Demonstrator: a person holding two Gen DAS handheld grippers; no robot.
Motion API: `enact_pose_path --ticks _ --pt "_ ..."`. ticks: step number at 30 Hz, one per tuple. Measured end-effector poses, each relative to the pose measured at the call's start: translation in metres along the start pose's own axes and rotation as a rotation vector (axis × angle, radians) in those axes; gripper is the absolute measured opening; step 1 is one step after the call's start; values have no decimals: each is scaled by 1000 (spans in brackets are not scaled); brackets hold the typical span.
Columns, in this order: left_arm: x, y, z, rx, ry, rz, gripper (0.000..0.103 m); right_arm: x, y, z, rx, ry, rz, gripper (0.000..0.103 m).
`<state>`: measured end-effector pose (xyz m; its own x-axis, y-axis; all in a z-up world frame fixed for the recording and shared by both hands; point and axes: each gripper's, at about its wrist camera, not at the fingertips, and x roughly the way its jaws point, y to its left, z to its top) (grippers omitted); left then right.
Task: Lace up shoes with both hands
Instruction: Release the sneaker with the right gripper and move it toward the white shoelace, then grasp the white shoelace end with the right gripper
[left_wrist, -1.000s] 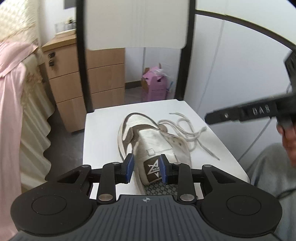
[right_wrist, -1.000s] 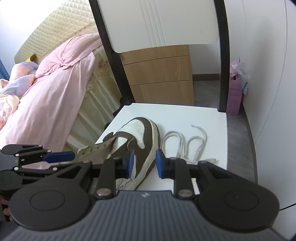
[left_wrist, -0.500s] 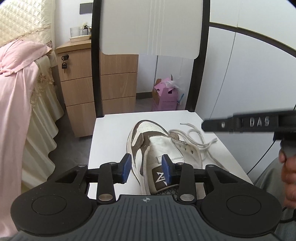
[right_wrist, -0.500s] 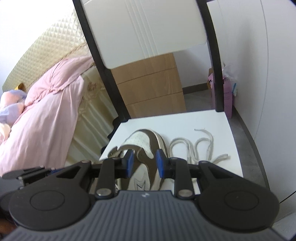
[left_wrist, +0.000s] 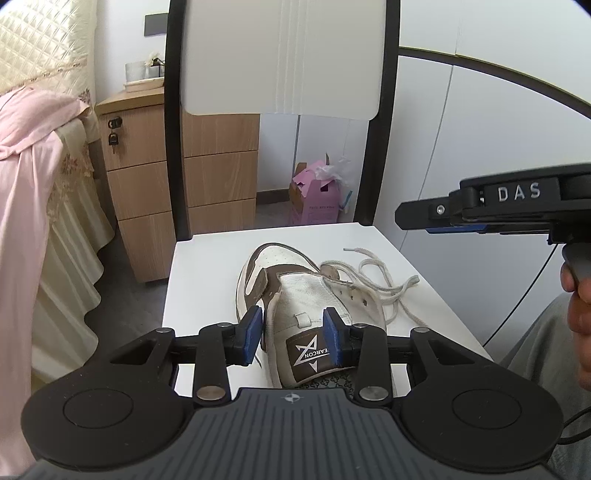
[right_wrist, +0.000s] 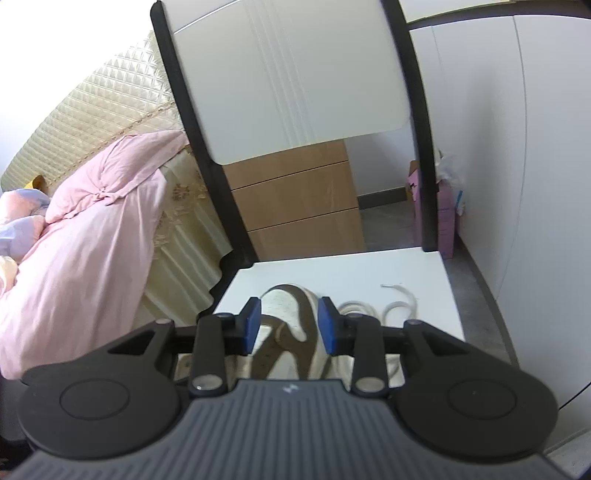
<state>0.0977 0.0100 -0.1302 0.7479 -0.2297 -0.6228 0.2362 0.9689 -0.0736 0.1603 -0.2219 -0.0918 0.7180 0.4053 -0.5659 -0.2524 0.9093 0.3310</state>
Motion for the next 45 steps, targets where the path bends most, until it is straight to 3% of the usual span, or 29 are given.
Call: enact_pose_path --ticks 12,17,21,25,30,31,34,36,45 --pt "-7 6 1 -23 -43 -13 47 -1 -29 -22 29 -73 -34 40" --pt "-8 11 1 -26 -44 -4 48 -13 -50 -21 88 -161 -83 49" --pt "-5 13 2 -31 -40 -4 50 -13 -75 -22 172 -168 -106 55" --pt "0 14 5 -30 -33 2 50 -1 -94 -21 224 -135 -118 58" --pt "2 17 9 -45 -28 -6 51 26 -107 -22 246 -28 -123 57" --pt "2 18 10 -49 -27 -8 51 29 -106 -24 236 -1 -119 56" --pt "4 21 10 -60 -17 -20 51 44 -95 -35 137 118 -126 28" --pt "5 23 10 -63 -11 -25 51 53 -88 -44 79 180 -152 28" --pt "3 26 10 -69 -14 -51 51 68 -76 -56 -6 265 -168 27"
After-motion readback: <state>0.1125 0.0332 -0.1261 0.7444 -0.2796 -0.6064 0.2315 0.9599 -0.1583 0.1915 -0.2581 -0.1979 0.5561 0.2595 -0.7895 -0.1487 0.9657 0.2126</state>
